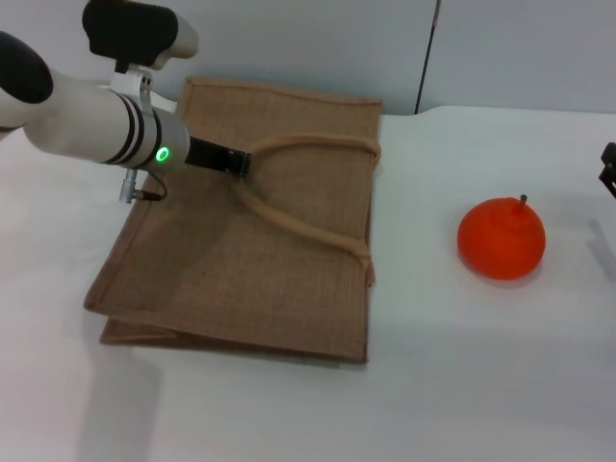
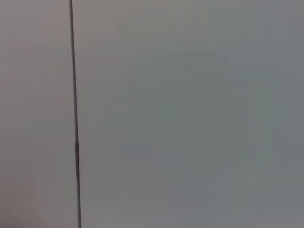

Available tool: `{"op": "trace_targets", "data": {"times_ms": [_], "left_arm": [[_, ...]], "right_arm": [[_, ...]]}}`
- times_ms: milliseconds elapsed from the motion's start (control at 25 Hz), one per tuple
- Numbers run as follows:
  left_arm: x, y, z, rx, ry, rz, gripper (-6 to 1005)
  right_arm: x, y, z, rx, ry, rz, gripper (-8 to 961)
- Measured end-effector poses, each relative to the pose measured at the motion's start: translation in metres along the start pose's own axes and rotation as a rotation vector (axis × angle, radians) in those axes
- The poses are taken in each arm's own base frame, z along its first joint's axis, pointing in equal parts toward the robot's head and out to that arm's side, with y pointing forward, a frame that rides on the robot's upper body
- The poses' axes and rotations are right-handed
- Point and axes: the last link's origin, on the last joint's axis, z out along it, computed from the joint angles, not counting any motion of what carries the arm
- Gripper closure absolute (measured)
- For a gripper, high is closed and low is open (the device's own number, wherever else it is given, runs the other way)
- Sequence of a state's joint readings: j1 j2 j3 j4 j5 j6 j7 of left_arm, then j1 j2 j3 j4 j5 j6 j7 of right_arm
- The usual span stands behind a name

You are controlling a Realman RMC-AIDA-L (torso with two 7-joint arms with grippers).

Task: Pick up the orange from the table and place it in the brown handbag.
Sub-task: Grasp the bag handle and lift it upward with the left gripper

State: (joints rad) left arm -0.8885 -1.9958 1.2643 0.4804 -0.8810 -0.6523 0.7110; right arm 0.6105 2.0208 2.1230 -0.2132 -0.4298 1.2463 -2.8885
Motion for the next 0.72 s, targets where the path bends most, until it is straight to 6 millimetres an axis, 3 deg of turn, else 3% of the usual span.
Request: {"op": "trace_targets", "data": {"times_ms": [720], "left_arm": [[0.011, 0.003, -0.004, -0.012, 0.022, 0.063, 877]], "right_arm": [[0.002, -0.002, -0.001, 0.003, 0.01, -0.007, 168]]}}
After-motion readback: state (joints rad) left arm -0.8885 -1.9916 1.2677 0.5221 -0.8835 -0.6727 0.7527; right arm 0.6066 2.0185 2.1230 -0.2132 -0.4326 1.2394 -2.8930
